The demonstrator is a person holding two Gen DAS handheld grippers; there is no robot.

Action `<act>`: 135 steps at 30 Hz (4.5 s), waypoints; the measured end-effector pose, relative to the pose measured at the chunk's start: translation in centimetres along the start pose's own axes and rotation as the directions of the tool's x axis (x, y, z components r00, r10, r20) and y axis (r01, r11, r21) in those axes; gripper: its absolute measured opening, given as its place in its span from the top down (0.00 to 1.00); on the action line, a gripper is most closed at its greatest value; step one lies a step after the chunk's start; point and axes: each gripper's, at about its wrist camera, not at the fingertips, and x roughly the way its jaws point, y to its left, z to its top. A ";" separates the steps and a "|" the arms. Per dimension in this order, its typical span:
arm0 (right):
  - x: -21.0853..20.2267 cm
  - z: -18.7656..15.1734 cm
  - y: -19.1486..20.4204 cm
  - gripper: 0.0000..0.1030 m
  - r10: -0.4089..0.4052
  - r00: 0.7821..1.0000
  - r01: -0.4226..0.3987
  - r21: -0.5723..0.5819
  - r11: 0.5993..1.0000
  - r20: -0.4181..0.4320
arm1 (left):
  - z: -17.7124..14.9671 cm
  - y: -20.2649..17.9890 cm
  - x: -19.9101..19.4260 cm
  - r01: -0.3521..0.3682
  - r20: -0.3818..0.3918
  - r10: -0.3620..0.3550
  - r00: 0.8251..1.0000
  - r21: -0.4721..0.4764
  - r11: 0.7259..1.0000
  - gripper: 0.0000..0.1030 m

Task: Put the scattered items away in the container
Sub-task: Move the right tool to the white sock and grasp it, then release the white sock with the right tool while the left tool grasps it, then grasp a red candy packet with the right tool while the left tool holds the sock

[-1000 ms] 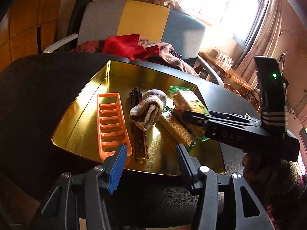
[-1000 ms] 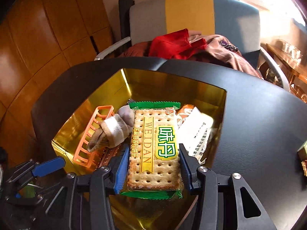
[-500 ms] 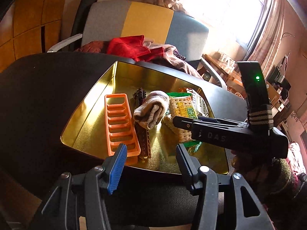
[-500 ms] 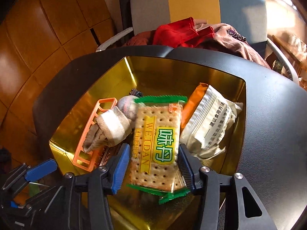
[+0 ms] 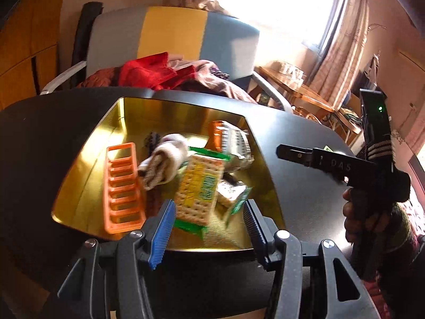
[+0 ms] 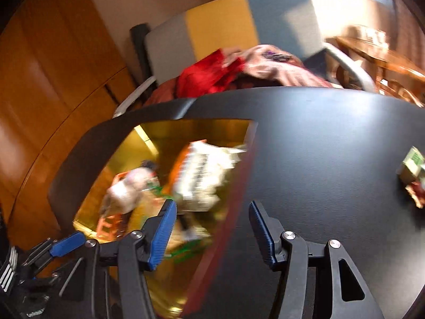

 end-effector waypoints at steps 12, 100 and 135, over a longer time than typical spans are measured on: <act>-5.7 0.1 -18.8 0.41 -0.360 0.933 0.347 0.243 0.906 0.013 | 1.9 -10.2 3.7 0.156 -0.095 -0.140 0.986 0.194 0.969 0.47; -13.9 -11.8 -26.5 0.41 -0.302 0.950 0.259 0.332 0.907 0.083 | 3.0 -37.6 21.7 0.419 -0.415 -0.175 0.893 0.621 0.663 0.46; -9.1 -8.0 -18.9 0.54 -0.270 0.962 0.272 0.093 0.958 -0.026 | -1.3 -17.0 11.5 0.324 -0.320 -0.235 0.918 0.262 0.909 0.37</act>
